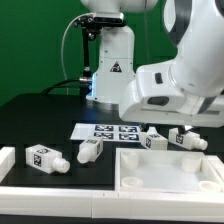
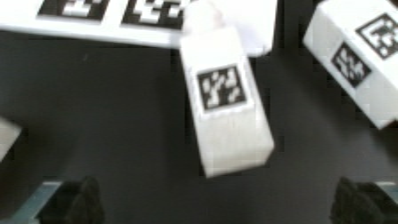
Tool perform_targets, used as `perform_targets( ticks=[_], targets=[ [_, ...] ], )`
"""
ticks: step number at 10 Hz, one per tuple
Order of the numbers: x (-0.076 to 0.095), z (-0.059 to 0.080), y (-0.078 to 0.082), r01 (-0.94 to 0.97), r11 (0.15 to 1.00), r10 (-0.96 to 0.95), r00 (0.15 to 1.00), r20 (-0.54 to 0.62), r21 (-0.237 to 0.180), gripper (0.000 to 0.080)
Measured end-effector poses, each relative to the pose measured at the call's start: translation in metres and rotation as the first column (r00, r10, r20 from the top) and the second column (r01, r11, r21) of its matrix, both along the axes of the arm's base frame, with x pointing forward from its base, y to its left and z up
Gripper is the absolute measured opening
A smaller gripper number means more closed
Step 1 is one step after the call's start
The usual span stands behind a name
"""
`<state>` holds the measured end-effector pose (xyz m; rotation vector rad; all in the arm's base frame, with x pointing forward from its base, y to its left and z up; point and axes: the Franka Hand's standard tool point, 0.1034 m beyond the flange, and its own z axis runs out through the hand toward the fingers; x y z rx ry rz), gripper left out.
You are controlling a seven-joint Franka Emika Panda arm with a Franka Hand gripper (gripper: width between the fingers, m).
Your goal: Assemble square table
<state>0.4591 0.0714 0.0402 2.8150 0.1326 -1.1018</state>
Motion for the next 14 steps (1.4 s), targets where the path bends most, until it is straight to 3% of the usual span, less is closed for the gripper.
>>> perform_targets(
  ticks=[2, 6, 7, 9, 12, 14],
  targets=[
    [-0.009, -0.016, -0.001, 0.005, 1.0, -0.005, 0.999, -0.031, -0.006, 0.0649],
    [-0.009, -0.016, -0.002, 0.012, 1.0, -0.013, 0.999, -0.031, -0.009, 0.0649],
    [-0.016, -0.018, -0.001, 0.022, 0.999, -0.024, 0.998, -0.065, -0.024, 0.0649],
    [-0.009, -0.017, -0.004, 0.006, 1.0, -0.006, 0.996, -0.091, -0.001, 0.0649],
    [-0.015, -0.02, -0.01, 0.021, 0.999, -0.027, 0.98, -0.197, -0.028, 0.0649],
    [-0.015, -0.02, -0.01, 0.036, 0.998, -0.045, 0.98, -0.193, -0.047, 0.0649]
  ],
)
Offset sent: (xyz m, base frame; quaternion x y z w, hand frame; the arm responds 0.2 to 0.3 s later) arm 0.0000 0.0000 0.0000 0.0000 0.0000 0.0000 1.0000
